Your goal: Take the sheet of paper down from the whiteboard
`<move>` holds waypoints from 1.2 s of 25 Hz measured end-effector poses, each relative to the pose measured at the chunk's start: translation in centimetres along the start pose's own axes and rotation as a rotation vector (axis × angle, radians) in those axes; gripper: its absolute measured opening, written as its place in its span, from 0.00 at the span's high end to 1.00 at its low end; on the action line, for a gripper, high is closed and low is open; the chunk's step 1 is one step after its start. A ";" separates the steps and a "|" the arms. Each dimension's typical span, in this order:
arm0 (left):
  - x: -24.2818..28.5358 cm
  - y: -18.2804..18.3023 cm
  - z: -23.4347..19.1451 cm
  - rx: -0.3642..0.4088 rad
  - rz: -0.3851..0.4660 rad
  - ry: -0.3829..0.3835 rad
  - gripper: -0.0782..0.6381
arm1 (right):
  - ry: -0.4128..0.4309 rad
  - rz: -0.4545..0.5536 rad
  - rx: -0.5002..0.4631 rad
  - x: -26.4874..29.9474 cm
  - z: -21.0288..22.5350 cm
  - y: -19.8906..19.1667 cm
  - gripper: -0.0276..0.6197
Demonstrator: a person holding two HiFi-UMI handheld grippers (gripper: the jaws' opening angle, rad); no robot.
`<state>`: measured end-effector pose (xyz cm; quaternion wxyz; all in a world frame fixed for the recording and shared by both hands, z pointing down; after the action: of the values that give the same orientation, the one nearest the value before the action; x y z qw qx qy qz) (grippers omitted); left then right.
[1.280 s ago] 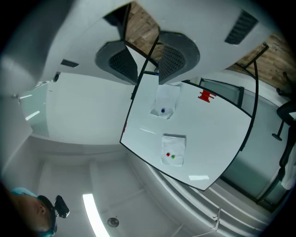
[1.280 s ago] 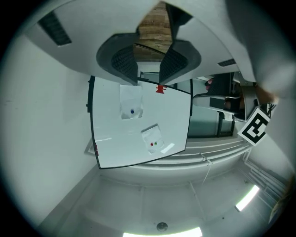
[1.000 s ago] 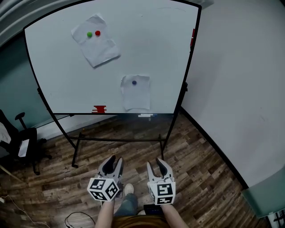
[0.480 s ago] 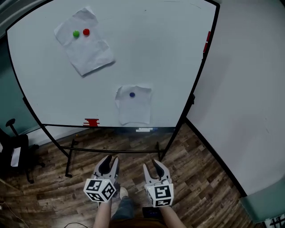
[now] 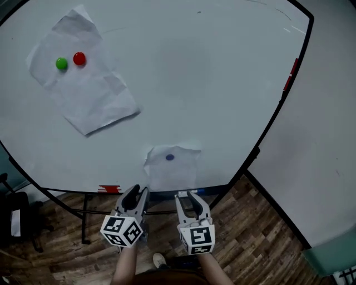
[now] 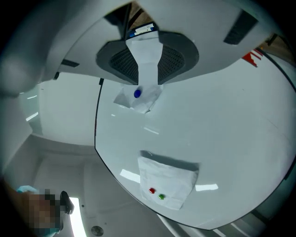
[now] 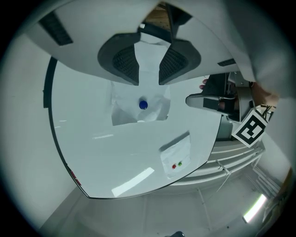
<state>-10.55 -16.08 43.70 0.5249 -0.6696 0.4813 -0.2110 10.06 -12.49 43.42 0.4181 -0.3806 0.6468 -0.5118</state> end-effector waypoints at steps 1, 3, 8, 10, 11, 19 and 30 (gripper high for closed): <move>1.0 0.2 -0.7 -0.004 -0.002 -0.007 0.70 | -0.008 0.009 -0.007 1.4 0.2 0.0 0.74; 2.6 0.4 -2.0 -0.010 -0.004 -0.019 0.70 | -0.021 0.022 -0.014 3.8 0.3 0.2 0.74; 5.2 0.3 -4.1 -0.023 0.012 -0.024 0.70 | -0.030 0.030 -0.008 7.4 -0.2 0.5 0.74; 5.9 0.1 -4.3 -0.018 0.009 -0.034 0.70 | -0.035 0.029 -0.006 7.8 -0.2 0.8 0.74; 6.1 0.0 -4.4 -0.011 0.006 -0.040 0.70 | -0.037 0.028 -0.008 8.0 -0.1 1.0 0.74; 7.6 -0.1 -4.6 -0.019 0.017 -0.105 0.70 | -0.038 0.094 -0.013 10.7 1.0 1.4 0.72; 7.8 0.1 -4.9 0.009 0.021 -0.074 0.73 | -0.082 0.125 -0.119 12.7 0.5 1.5 0.72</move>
<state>-10.95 -25.27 43.60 0.5475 -0.6695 0.4676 -0.1824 5.88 -24.10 39.96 0.4521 -0.3841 0.6809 -0.4295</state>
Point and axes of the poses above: the fingertips, and each gripper's own axes: x forward along the fingers, z to its right, y out of its top, the point moved 9 cm from there along -x, backward along the fingers, and after that the axes turned 12 degrees about z, right-handed, at the moved point
